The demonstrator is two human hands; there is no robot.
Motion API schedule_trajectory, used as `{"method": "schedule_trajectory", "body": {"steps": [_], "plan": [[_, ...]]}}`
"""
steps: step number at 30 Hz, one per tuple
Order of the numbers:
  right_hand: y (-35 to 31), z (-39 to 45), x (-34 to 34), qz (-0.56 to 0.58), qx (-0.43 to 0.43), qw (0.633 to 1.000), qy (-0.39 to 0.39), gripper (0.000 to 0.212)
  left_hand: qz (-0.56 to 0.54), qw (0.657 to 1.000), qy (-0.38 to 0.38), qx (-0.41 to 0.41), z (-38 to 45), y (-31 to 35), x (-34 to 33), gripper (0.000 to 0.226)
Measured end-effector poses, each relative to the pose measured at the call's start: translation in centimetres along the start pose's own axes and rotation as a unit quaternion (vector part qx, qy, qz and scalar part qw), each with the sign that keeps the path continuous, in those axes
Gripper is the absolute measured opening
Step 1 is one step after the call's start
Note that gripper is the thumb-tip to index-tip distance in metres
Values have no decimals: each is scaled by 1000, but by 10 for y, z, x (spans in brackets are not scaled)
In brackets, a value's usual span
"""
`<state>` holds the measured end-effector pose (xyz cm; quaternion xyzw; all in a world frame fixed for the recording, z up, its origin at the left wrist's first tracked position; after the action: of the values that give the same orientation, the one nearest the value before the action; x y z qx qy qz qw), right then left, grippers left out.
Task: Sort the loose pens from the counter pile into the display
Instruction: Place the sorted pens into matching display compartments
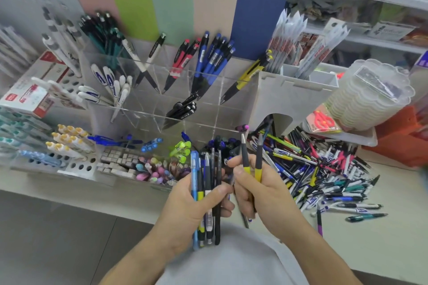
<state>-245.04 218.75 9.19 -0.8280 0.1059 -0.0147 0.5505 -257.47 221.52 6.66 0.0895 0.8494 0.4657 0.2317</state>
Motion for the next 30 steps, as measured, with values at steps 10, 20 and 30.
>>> {"method": "schedule_trajectory", "body": {"steps": [10,20,30], "plan": [[-13,9,2,-212,78,974,24,15,-57,990,-113,56,-9,-11,-20,42],[-22,-1,-9,-280,87,955,-37,29,-224,964,-105,93,-15,-15,-24,34],[-18,-3,-7,-299,103,948,-21,38,-162,976,-91,111,-11,-25,-21,56]]}}
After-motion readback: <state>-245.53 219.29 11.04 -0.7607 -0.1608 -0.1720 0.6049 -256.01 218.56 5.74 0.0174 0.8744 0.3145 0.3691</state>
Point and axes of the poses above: each hand's wrist, its own z-axis towards the middle knuckle, its own x-axis out of the back of the hand, y = z × x, the point moved 9 cm from there along z, towards the middle knuckle, and after that the axes turned 1 degree about z, right-handed, at the moved point
